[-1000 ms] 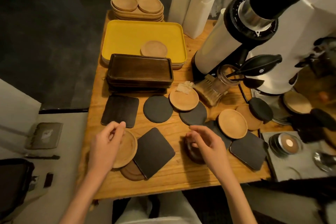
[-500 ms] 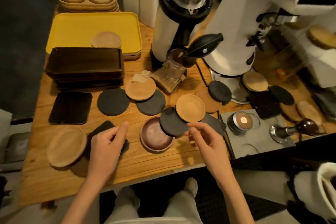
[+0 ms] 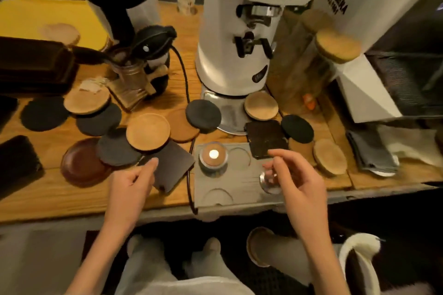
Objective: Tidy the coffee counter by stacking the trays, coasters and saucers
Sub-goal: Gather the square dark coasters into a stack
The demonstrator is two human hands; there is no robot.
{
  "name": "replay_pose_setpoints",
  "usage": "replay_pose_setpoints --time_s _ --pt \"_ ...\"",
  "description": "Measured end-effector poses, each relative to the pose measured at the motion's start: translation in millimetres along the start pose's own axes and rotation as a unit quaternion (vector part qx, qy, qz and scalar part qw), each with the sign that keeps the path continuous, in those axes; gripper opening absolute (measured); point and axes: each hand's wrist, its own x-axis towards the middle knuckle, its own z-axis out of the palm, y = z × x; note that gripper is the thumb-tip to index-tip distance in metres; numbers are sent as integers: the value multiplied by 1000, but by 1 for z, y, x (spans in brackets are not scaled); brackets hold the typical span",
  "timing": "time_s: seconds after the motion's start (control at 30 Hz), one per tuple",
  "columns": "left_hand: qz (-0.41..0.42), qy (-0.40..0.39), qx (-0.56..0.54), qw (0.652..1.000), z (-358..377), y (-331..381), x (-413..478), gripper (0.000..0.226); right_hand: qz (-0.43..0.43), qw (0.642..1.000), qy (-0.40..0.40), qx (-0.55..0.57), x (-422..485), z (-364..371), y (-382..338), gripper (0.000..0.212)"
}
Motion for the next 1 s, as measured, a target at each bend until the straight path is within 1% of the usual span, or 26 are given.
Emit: replay_pose_setpoints --time_s 0.13,0.3,0.43,0.6,0.7,0.87,1.0 --pt "-13 -2 -34 999 23 12 -14 58 4 999 38 31 6 -35 11 17" --pt "-46 -24 -22 998 41 19 -8 58 20 996 70 44 11 -51 22 18" --pt "-28 -55 -10 998 56 29 3 60 31 994 93 36 12 -55 29 18" --pt "-26 -65 -15 997 69 37 17 60 45 989 136 24 9 -66 37 20" --pt "-16 -63 -22 998 77 43 22 62 55 988 146 12 11 -70 48 22" --pt "-4 -70 -31 997 89 53 24 60 63 993 92 -44 30 -71 64 19" --pt "25 -78 -26 996 103 61 24 57 44 988 -9 -149 70 -68 74 24"
